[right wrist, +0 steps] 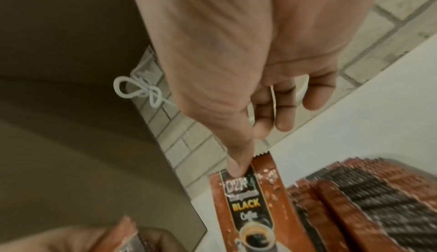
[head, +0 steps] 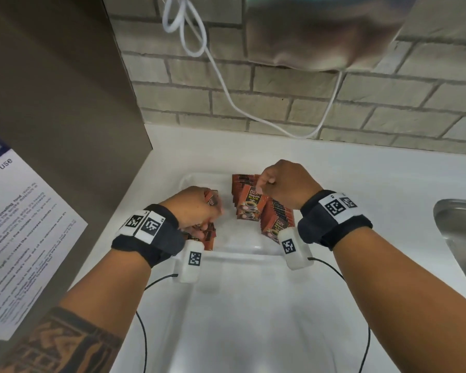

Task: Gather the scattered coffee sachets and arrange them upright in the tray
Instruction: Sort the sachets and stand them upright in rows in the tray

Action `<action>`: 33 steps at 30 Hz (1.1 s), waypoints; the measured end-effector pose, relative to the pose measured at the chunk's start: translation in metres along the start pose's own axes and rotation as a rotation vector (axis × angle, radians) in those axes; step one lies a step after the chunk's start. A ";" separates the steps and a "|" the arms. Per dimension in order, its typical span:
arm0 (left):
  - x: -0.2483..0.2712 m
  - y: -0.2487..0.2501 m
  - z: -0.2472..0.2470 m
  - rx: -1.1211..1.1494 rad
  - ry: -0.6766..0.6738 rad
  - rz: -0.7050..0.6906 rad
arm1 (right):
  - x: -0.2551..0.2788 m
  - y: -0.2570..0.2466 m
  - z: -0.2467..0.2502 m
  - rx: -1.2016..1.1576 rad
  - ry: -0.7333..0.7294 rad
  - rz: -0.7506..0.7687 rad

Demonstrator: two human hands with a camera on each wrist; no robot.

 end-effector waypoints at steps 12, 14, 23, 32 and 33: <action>-0.059 0.020 -0.046 -0.503 -0.344 0.146 | -0.046 0.006 -0.042 0.323 -0.166 -0.219; -0.067 0.017 -0.046 -0.512 -0.358 0.155 | -0.050 0.008 -0.043 0.327 -0.166 -0.226; -0.085 0.016 -0.043 -0.453 -0.343 0.128 | -0.056 0.015 -0.036 0.316 -0.158 -0.165; -0.088 0.011 -0.042 -0.328 -0.327 0.155 | -0.051 0.019 -0.032 0.213 -0.109 -0.107; -0.087 0.011 -0.042 -0.315 -0.323 0.156 | -0.050 0.019 -0.032 0.204 -0.108 -0.106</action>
Point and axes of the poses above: each hand's wrist, its own x-axis away from the middle knuckle, its own z-axis out of the back of the hand, y = z × x, the point moved 3 cm from there along -x, towards the middle knuckle, and after that the axes turned 9 degrees about -y, right-handed, at the moved point
